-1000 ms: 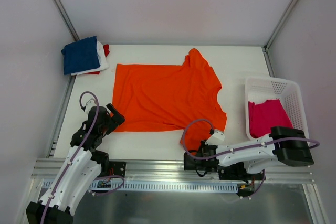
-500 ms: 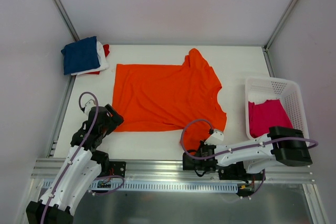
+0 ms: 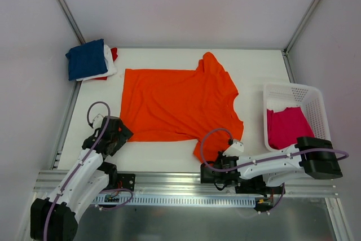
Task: Fold and stack the t-shirts
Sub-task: Fold the tshirt
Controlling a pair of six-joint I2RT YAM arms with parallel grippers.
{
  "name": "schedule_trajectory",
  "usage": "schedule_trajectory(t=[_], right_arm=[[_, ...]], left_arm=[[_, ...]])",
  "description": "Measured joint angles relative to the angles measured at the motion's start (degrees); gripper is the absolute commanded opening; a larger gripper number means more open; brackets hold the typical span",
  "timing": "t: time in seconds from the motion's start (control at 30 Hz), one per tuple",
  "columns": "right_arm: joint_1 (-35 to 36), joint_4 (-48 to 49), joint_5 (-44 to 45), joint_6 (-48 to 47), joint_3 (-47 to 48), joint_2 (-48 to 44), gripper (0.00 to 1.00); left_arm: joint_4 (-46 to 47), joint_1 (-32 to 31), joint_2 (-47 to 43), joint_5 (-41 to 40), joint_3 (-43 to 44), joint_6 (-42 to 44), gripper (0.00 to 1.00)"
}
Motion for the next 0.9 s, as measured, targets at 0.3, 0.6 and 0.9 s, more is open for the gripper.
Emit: schedule_trajectory(t=[0.3, 0.6, 0.9], right_arm=[[0.0, 1.4, 0.3, 0.1, -2.3, -3.2, 0.01], [0.0, 1.6, 0.6, 0.4, -2.9, -3.9, 0.01], [0.0, -1.1, 0.9, 0.7, -2.5, -3.8, 0.00]], left_arm=[[0.3, 0.0, 0.8, -3.3, 0.0, -1.7, 0.52], [0.3, 0.0, 0.9, -4.7, 0.0, -1.5, 0.18], [0.4, 0.0, 0.8, -5.1, 0.0, -1.2, 0.00]])
